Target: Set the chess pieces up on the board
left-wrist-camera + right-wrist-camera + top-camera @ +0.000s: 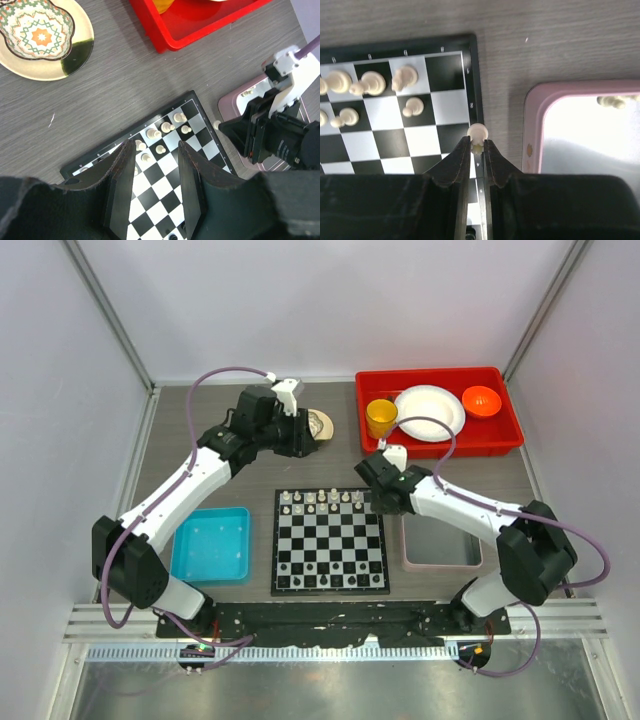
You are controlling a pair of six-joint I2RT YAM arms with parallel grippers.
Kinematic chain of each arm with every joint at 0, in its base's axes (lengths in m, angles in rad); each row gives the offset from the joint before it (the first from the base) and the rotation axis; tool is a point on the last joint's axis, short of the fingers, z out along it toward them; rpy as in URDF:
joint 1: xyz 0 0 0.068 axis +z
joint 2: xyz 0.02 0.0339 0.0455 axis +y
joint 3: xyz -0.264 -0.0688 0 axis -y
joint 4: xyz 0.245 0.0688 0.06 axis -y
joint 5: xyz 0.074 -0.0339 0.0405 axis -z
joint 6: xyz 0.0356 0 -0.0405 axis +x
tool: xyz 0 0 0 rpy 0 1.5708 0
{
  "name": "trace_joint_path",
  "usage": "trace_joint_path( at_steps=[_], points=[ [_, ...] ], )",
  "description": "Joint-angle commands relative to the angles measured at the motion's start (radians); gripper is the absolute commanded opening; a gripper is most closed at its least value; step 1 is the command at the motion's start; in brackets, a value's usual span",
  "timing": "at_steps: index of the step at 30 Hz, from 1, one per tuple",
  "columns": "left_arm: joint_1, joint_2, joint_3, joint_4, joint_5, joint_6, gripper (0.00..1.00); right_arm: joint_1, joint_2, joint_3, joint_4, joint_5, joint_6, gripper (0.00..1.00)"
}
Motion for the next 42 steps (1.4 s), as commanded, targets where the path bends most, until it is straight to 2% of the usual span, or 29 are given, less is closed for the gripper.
trace_joint_path(
  at_steps=[1,15,36,38,42],
  points=[
    [0.008,-0.006,-0.002,0.039,0.005,-0.004,0.43,-0.037,0.012,0.091,0.027,0.023,-0.070,0.13],
    [0.008,-0.005,-0.001,0.036,0.001,-0.002,0.43,-0.093,0.167,0.165,0.106,-0.085,-0.123,0.13],
    [0.009,-0.003,0.002,0.033,-0.001,0.001,0.43,-0.107,0.219,0.173,0.144,-0.108,-0.126,0.12],
    [0.011,-0.003,0.002,0.033,-0.001,0.001,0.43,-0.107,0.222,0.171,0.146,-0.112,-0.126,0.15],
    [0.011,-0.002,0.002,0.031,0.001,-0.001,0.43,-0.110,0.221,0.165,0.156,-0.126,-0.127,0.27]
  ],
)
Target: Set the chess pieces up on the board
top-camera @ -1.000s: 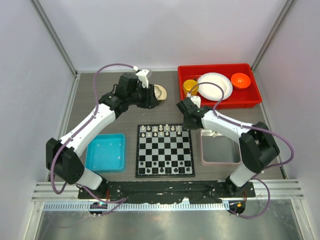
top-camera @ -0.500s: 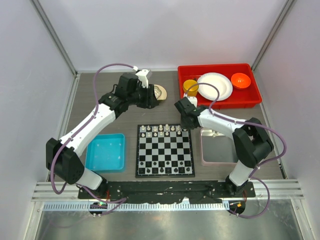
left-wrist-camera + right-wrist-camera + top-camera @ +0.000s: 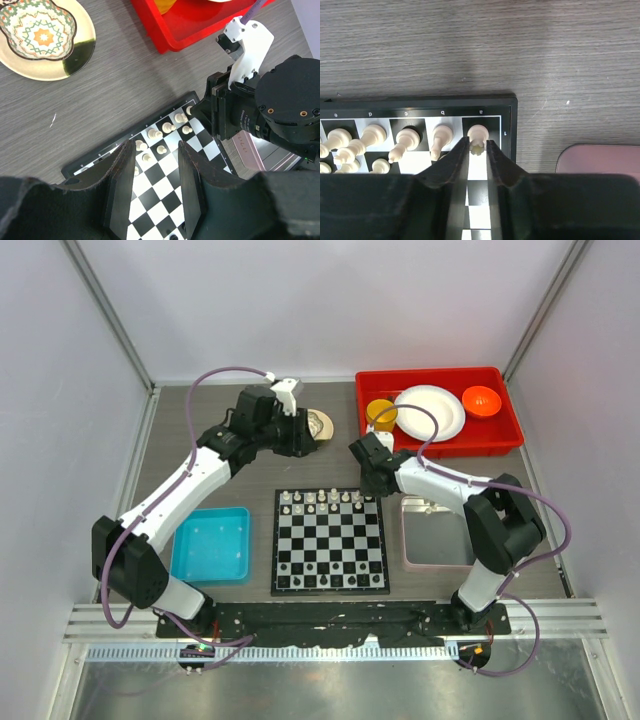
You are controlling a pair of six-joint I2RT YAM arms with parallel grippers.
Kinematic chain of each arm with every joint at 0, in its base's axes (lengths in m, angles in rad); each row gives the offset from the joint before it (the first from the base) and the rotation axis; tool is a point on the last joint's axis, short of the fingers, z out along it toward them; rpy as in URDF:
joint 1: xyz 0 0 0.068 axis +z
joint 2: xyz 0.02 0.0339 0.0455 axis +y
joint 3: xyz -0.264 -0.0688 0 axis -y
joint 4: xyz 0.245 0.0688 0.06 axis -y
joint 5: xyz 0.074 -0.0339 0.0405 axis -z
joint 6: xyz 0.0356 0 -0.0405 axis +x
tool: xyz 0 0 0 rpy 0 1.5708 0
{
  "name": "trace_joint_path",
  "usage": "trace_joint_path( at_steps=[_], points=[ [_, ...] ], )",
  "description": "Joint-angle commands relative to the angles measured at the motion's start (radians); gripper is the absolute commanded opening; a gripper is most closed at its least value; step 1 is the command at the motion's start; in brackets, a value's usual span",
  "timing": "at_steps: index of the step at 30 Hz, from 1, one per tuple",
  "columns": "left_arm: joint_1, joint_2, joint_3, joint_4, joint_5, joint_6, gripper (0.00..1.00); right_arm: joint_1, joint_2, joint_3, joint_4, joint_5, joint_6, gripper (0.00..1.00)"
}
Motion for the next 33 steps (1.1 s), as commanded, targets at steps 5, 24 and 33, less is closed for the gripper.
trace_joint_path(
  at_steps=[5,24,33],
  points=[
    [0.009,-0.002,0.002,0.034,0.001,-0.002,0.43,-0.011,0.005,0.024,0.029,-0.020,-0.010,0.31],
    [0.011,0.002,0.004,0.033,0.005,-0.005,0.43,-0.032,-0.172,0.016,0.004,-0.025,-0.017,0.36],
    [0.009,-0.003,0.008,0.021,0.004,0.009,0.43,-0.167,-0.448,-0.082,-0.140,0.058,0.047,0.39]
  ],
)
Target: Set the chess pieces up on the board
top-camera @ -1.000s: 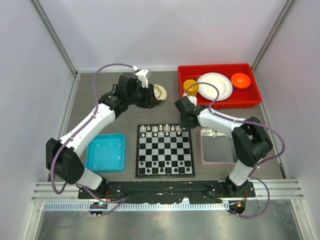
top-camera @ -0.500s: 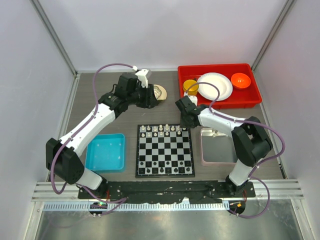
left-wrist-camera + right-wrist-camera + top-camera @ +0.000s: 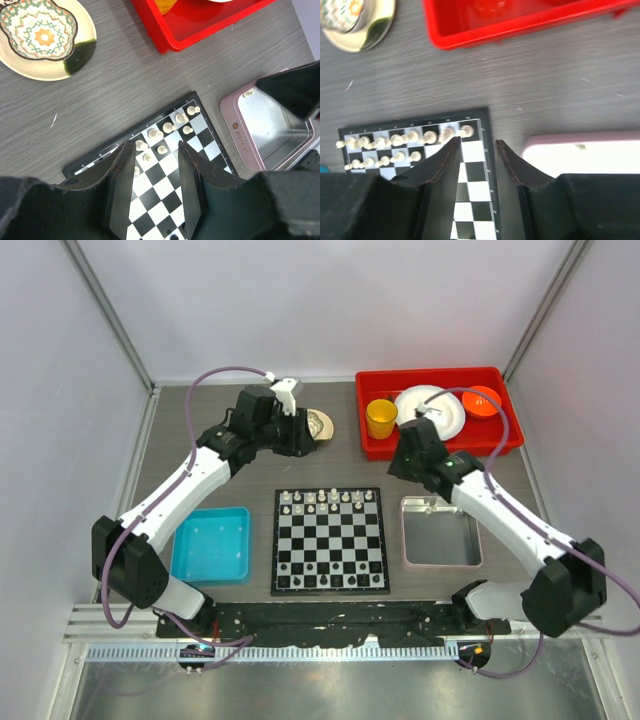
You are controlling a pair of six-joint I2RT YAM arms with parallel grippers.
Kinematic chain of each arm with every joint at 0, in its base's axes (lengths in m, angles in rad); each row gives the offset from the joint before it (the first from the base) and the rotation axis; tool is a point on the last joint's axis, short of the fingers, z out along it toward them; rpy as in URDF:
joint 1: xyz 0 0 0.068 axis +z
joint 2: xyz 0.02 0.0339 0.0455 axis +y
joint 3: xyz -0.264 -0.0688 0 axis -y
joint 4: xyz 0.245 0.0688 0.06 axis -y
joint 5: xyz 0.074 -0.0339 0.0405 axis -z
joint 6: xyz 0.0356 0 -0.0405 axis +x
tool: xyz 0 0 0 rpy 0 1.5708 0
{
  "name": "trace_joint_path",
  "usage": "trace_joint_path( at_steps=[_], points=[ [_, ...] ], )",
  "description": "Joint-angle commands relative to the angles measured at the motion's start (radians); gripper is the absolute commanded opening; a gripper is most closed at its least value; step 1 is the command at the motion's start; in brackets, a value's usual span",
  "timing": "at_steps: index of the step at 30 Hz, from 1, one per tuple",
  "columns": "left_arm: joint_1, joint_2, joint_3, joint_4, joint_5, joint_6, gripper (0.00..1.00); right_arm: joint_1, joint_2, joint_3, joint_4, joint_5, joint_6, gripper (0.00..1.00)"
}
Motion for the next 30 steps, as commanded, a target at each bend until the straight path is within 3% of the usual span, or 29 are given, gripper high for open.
trace_joint_path(
  at_steps=[1,6,13,22,30],
  points=[
    [0.007,0.000,0.028,0.007,0.001,0.014,0.43,-0.100,-0.119,-0.046,-0.137,0.056,0.033,0.39],
    [0.007,-0.015,0.053,-0.026,-0.009,0.014,0.43,-0.149,-0.171,-0.103,-0.209,0.085,0.026,0.38],
    [0.007,-0.066,-0.045,-0.012,-0.038,0.024,0.44,-0.267,-0.183,-0.206,-0.196,0.012,0.020,0.37],
    [0.007,-0.075,-0.084,0.016,-0.041,0.043,0.44,-0.388,-0.166,-0.292,-0.101,-0.097,-0.008,0.36],
    [0.007,-0.074,-0.085,0.013,-0.048,0.044,0.44,-0.422,-0.145,-0.338,-0.016,-0.177,-0.022,0.35]
  ],
)
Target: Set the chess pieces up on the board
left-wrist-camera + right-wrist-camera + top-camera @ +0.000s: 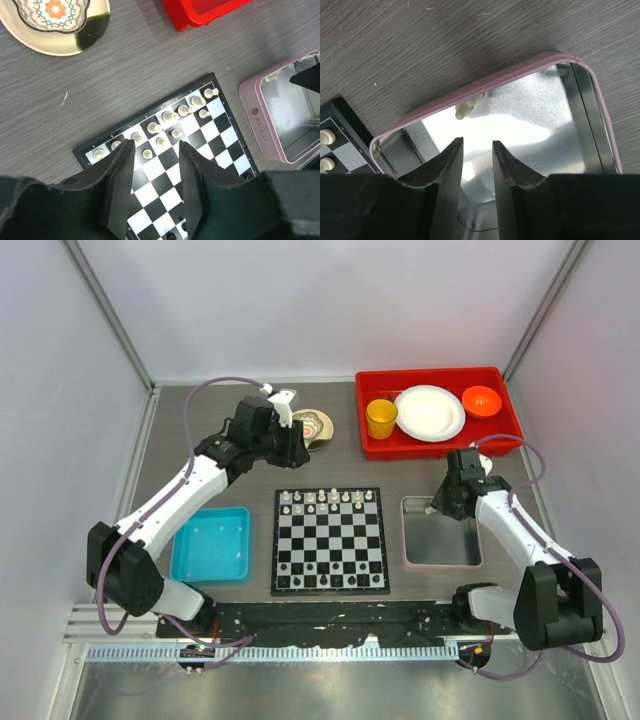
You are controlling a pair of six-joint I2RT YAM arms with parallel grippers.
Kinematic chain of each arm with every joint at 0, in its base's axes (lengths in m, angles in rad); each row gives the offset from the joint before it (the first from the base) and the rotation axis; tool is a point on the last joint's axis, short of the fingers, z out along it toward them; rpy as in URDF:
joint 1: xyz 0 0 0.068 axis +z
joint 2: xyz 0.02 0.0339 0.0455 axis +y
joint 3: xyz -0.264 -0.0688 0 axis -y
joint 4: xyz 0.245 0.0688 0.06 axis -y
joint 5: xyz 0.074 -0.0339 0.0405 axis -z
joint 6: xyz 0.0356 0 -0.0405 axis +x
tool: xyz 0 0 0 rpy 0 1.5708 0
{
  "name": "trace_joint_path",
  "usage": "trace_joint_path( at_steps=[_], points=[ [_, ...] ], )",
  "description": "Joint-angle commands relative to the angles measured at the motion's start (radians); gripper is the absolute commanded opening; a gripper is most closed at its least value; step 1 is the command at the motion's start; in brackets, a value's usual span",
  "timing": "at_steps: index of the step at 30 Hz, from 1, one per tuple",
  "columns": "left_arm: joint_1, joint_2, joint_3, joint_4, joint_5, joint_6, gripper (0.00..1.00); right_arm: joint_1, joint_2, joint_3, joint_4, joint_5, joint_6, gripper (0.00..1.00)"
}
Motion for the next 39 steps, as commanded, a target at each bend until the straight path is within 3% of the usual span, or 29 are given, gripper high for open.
trace_joint_path(
  at_steps=[1,31,39],
  points=[
    [0.007,-0.027,0.005,0.032,-0.010,0.012,0.44,-0.012,0.008,-0.015,0.080,-0.055,-0.017,0.35],
    [0.007,-0.060,0.006,-0.003,0.000,0.005,0.44,-0.018,0.120,-0.069,0.238,-0.032,0.006,0.30],
    [0.007,-0.088,-0.048,0.009,-0.033,0.018,0.45,-0.018,0.122,-0.080,0.252,-0.040,0.003,0.20]
  ],
)
